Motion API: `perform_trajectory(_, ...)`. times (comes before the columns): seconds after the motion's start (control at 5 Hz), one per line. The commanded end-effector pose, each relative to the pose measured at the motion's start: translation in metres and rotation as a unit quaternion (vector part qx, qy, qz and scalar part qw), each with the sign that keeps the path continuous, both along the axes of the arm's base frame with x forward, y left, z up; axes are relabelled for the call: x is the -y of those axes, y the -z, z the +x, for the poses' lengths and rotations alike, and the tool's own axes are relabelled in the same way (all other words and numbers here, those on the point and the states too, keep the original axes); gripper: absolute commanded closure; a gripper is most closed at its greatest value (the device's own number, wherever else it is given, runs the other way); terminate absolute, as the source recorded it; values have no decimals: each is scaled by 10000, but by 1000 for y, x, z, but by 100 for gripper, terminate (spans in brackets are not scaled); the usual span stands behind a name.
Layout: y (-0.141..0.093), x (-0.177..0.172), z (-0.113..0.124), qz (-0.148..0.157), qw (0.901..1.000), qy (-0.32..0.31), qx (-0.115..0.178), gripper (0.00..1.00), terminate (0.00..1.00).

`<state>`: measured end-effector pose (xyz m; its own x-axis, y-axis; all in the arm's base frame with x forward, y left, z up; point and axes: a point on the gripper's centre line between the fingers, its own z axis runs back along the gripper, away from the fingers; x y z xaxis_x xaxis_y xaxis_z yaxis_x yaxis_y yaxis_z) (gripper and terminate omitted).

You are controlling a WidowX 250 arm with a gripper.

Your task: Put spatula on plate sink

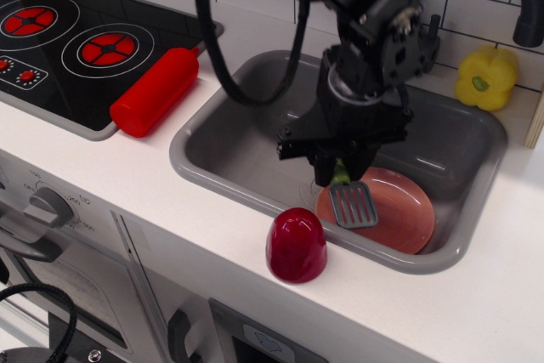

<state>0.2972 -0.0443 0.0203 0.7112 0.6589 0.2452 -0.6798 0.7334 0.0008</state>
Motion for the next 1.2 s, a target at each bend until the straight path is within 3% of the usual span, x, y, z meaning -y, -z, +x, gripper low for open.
perform_trajectory(0.0, 2, 16, 20, -13, 9999, -144, 79, 100, 0)
perform_trajectory(0.2, 3, 23, 26, -90, 9995, -296, 27, 0, 0)
perform_trajectory(0.4, -3, 20, 25, -98, 9996, -256, 78, 0, 0)
perform_trajectory(0.8, -45, -4, 21, -302, 9994, -128, 86, 0, 0)
perform_trajectory(1.0, -45, -4, 21, -302, 9994, -128, 86, 0, 0)
